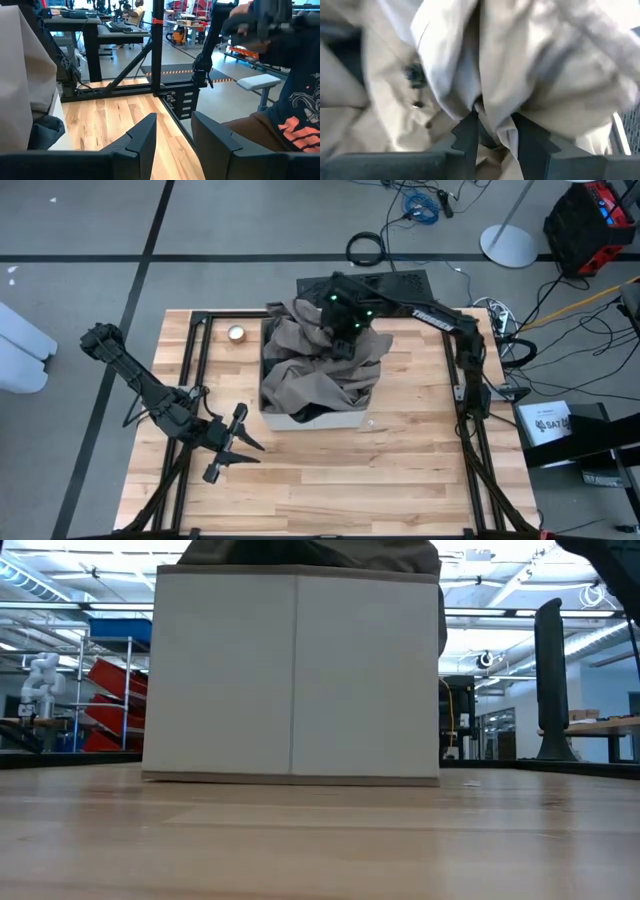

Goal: Sort clothes
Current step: Put the brown jacket into the white laundry bin

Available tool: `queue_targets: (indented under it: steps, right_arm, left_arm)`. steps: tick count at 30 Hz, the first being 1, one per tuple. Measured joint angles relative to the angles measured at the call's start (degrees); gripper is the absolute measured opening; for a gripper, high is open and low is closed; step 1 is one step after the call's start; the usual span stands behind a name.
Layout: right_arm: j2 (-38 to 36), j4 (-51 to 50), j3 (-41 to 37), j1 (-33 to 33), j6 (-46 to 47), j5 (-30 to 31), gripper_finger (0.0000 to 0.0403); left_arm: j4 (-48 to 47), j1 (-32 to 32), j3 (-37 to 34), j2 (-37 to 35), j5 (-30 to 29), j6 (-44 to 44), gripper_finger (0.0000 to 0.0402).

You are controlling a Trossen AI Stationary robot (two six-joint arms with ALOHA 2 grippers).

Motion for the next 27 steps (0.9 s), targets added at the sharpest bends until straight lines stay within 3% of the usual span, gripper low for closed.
queue_targets:
  steps: [10, 16, 20, 24, 27]
  right_arm:
    - [-8.2, 2.5, 0.0, -0.9, 1.6, -0.3, 0.0106]
    - [-10.2, -1.0, 0.1, -1.2, 3.1, 0.6, 0.0133]
    - [-11.0, -8.1, -0.7, -1.9, 9.7, 11.7, 0.0144]
    - [-16.1, -7.6, -7.1, -2.0, 13.7, 19.7, 0.0137]
    - [-21.3, -7.6, -14.8, -2.8, 19.2, 29.4, 0.0117]
  left_arm:
    - [0.0, 0.0, 0.0, 0.0, 0.0, 0.5, 0.0132]
    - [0.0, 0.0, 0.0, 0.0, 0.0, 0.5, 0.0132]
    - [0.1, 0.0, 0.0, 0.0, 0.0, 0.1, 0.0132]
    - [0.2, 0.0, 0.0, 0.0, 0.0, 0.0, 0.0132]
    - [0.1, 0.0, 0.0, 0.0, 0.2, 0.4, 0.0132]
